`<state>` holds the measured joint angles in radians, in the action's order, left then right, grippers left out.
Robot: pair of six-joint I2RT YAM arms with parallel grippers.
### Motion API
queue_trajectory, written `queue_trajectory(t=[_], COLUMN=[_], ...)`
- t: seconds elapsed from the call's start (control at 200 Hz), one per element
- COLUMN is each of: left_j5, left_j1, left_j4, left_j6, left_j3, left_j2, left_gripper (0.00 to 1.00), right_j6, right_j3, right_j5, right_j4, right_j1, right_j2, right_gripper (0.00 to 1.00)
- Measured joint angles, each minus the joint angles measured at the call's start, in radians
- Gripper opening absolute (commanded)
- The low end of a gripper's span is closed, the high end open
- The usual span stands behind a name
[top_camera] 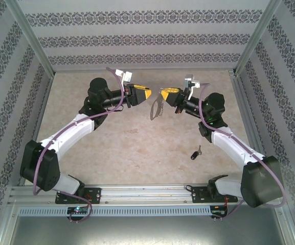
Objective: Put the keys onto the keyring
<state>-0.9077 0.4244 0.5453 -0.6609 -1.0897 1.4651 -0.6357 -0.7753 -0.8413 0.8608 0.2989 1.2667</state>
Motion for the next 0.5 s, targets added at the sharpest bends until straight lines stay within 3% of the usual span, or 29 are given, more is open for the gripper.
queue_trajectory(t=[0.5], left_j5=[-0.035], left_j1=[0.021], left_j4=[0.16], left_j6=[-0.117], left_j3=[0.0], left_j2=[0.073], left_gripper=[0.36], right_j6=[-0.103], right_j3=[0.0], right_j5=[0.007], right_j4=[0.146], right_j1=[0.027], right_j2=[0.087], right_gripper=[0.0])
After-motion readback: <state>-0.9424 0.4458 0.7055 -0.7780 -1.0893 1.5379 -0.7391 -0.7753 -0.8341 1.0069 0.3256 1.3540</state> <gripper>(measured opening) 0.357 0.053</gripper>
